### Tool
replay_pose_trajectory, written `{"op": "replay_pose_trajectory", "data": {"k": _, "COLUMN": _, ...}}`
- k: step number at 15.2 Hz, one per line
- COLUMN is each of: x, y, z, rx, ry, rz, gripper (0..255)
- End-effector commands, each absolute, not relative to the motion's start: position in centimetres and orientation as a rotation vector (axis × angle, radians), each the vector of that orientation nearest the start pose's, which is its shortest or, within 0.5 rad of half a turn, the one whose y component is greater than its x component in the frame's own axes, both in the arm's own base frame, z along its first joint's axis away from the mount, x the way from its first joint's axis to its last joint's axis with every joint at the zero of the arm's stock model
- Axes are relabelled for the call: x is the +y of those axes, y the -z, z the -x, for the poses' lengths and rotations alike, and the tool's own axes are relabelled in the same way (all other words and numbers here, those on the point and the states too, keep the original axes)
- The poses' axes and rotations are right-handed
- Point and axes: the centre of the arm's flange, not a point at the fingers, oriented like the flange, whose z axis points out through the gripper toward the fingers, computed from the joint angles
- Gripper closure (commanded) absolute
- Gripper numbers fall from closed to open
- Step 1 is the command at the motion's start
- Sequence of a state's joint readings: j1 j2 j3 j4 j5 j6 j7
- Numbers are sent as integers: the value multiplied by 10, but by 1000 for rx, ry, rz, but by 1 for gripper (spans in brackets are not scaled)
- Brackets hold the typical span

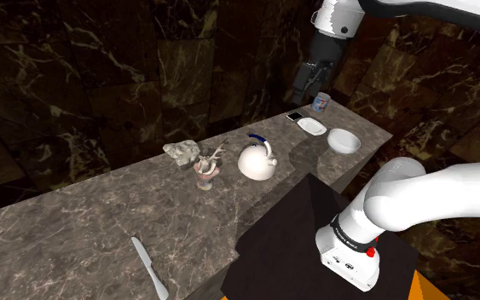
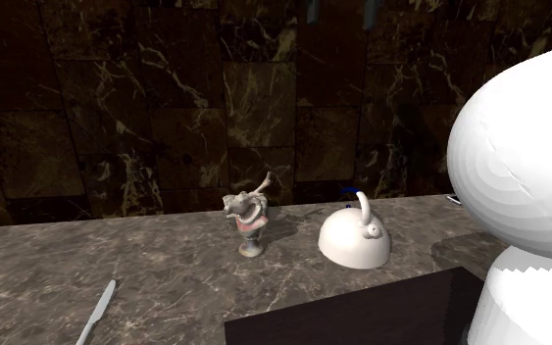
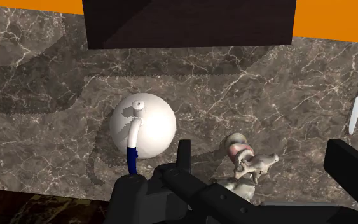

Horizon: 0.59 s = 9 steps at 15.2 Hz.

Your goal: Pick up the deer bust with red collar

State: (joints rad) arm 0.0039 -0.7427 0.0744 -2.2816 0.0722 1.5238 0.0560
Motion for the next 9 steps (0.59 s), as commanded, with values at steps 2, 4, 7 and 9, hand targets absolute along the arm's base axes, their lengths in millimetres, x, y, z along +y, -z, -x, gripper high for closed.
{"op": "replay_pose_trajectory", "data": {"k": 2, "x": 41, "y": -597, "z": -322, "rx": -18, "ry": -29, "rz": 3116, "gripper": 0}}
{"op": "replay_pose_trajectory", "data": {"k": 4, "x": 43, "y": -576, "z": -338, "rx": -39, "ry": -33, "rz": 3107, "gripper": 0}}
{"op": "replay_pose_trajectory", "data": {"k": 7, "x": 47, "y": -546, "z": -363, "rx": -69, "ry": -38, "rz": 3093, "gripper": 0}}
{"op": "replay_pose_trajectory", "data": {"k": 9, "x": 50, "y": -525, "z": -380, "rx": -89, "ry": -42, "rz": 3084, "gripper": 0}}
